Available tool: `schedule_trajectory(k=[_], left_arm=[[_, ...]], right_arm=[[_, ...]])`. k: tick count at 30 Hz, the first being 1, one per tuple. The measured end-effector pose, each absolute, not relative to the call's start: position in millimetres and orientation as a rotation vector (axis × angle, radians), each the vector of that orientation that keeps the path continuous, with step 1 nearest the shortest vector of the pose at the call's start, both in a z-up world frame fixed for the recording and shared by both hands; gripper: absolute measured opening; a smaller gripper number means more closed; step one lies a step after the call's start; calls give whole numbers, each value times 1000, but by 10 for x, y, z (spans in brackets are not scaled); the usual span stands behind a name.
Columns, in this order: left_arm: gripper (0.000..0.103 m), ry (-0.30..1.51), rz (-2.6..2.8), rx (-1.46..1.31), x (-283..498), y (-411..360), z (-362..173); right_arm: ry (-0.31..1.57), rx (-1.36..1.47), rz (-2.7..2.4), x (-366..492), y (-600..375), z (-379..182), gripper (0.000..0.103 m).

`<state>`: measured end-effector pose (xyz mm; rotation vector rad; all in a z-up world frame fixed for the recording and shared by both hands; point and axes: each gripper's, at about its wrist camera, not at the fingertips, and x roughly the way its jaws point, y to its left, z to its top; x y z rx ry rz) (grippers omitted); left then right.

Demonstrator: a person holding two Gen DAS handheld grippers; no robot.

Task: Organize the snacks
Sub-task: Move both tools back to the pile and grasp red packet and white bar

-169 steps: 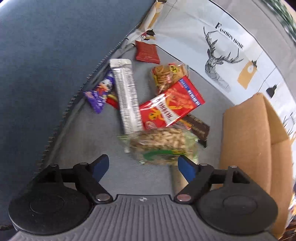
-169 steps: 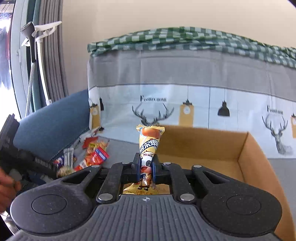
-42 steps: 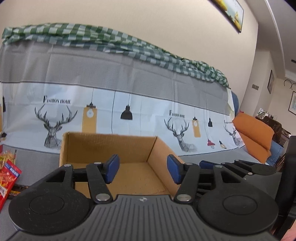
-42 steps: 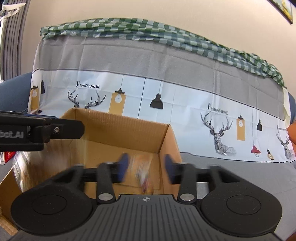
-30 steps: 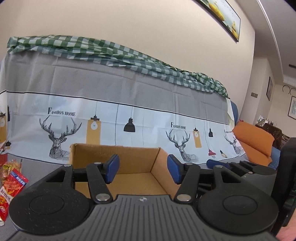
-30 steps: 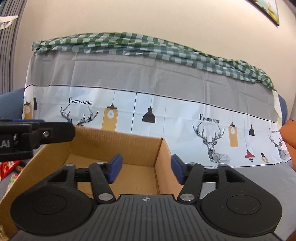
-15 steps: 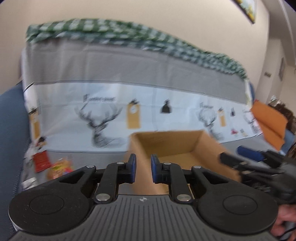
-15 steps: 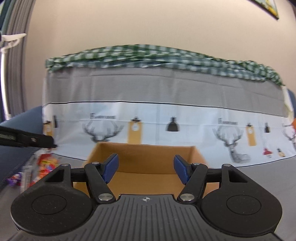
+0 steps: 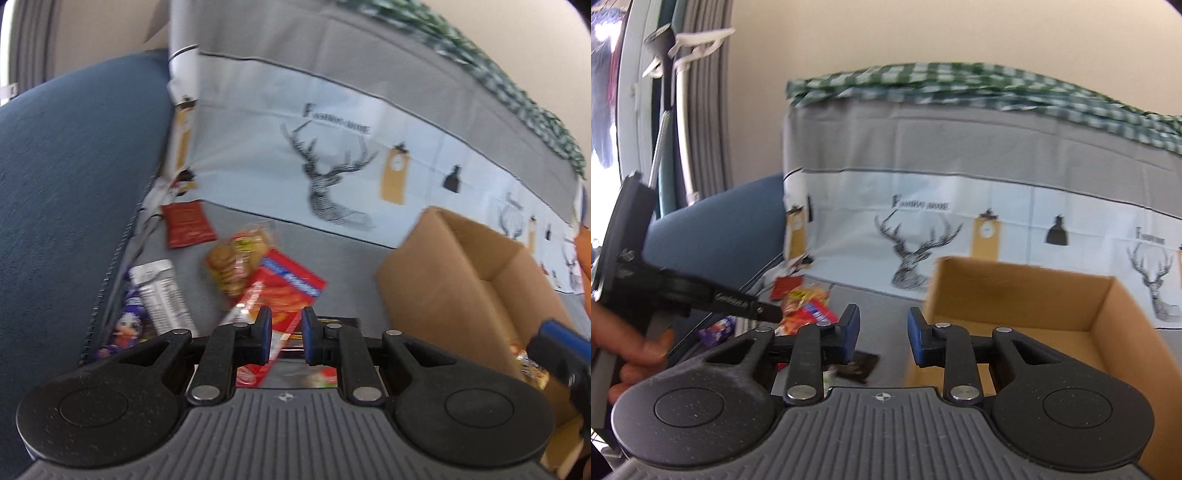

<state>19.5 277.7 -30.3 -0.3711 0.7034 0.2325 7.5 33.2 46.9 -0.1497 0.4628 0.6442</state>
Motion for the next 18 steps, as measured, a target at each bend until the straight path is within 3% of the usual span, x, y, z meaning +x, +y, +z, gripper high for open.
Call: schedule_trajectory(k=[6,9,11,13,15,18], left_arm=[[18,738,285,-388,229,2985,-449],[26,766,287,-358,295,2960,-517],[58,764,277,-322,347,2913,-541],[74,766,271,-288,412,2860,-575],[83,775,275,-253,478,2820,-614],[84,823,273,-233,588,2789,-715]], right_arm=[[491,-238,702,-53,725,336,30],[511,-294,731,-91,894,234,30],[545,-316,724,-60,974,147,30],[592,-318,717,21,1027,66,32],[654,-315,703,127,1075,-26,40],[738,-323,680,248,1145,-178,56]])
